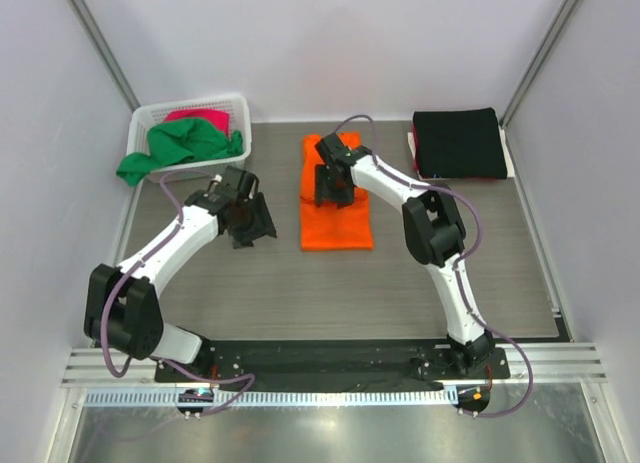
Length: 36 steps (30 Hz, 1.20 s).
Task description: Fold and stack the t-shirts
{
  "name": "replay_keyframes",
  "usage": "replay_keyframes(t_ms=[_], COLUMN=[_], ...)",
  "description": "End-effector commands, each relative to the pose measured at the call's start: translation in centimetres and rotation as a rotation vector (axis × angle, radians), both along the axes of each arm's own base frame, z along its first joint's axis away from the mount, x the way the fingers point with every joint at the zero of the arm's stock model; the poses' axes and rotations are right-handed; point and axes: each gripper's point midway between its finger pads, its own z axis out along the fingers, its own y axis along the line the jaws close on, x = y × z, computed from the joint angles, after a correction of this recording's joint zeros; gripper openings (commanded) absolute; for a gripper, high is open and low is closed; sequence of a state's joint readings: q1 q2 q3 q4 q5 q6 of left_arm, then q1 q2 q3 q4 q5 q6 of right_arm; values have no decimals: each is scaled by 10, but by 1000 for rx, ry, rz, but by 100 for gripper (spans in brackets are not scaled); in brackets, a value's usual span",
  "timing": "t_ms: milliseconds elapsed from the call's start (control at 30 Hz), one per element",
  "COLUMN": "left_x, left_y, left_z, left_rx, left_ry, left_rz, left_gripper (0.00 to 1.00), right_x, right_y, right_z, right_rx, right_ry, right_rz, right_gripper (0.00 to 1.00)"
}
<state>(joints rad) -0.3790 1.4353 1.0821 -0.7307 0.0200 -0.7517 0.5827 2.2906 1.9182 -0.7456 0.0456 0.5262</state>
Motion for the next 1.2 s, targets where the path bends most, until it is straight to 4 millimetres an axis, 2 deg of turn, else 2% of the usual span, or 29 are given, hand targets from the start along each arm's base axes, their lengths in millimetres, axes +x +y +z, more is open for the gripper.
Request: replay_keyframes(t_ms=[0,33,100,133,200,233,267,300,333,367,400,433,467,500,533,600,633,667,733,800,833,867,933,967,1000,1033,1067,1100,1167], left_x=[0,-1,-2,-2,1,3,4,8,9,11,17,18,24,27,29,35,41,41,46,50,50,47,42,36,32,29,18,14,6], left_y=[-2,-2,-5,-5,-10,-12,-16,-24,-33,-39,-49,-60,-68,-75,-88,-101,-108,-116,-129,-137,-141,-142,-141,-138,-135,-134,-125,-122,-113], left_z=[9,10,16,18,23,24,23,27,22,22,26,16,16,13,8,5,10,1,0,-14,-18,-31,-43,-56,-62,-67,-80,-82,-92], left_rx=[-34,-37,-56,-62,-81,-86,-92,-119,-127,-136,-160,-168,-184,-193,-210,-219,-224,-219,-229,-239,-252,-255,-253,-244,-239,-236,-214,-209,-182], left_ry=[-43,-47,-59,-59,-71,-77,-77,-92,-81,-82,-102,-75,-85,-80,-61,-64,-80,-60,-73,-49,-38,-15,6,26,40,44,73,79,88], left_rz=[5,8,9,11,11,10,3,-10,-25,-35,-48,-61,-67,-73,-87,-98,-99,-105,-122,-116,-118,-111,-106,-104,-97,-96,-84,-81,-69], left_gripper=[62,62,62,62,62,62,62,63,62,62,61,60,58,56,55,51,50,49,49,47,45,45,44,44,43,43,43,43,42], right_x=[46,68,78,84,83,74,65,60,36,25,21,-8,-23,-28,-49,-62,-73,-76,-85,-88,-94,-96,-106,-108,-118,-120,-121,-132,-136], right_y=[-18,-19,-22,-20,-24,-27,-30,-31,-38,-40,-35,-39,-33,-27,-30,-20,-22,-23,-27,-31,-37,-39,-50,-55,-62,-70,-74,-81,-89], right_z=[28,57,75,96,115,105,129,130,129,124,128,93,109,107,82,82,67,64,50,43,33,30,13,7,-5,-10,-15,-26,-32], right_rx=[-49,-19,-10,20,34,28,50,62,70,88,146,156,233,290,303,392,392,397,383,385,377,379,358,349,330,321,315,300,294], right_ry=[-85,-153,-178,-215,-245,-211,-241,-244,-211,-191,-218,-122,-128,-132,-59,-42,-4,7,38,51,74,73,105,105,132,134,136,161,161], right_rz=[-23,-42,-38,-34,-31,-24,-24,-24,-18,-16,-24,-8,15,24,20,55,57,60,60,50,35,31,10,7,-3,-17,-23,-31,-45], right_gripper=[61,61,62,62,63,63,63,62,62,61,55,52,50,45,37,31,29,28,27,27,26,27,26,26,26,26,26,26,26])
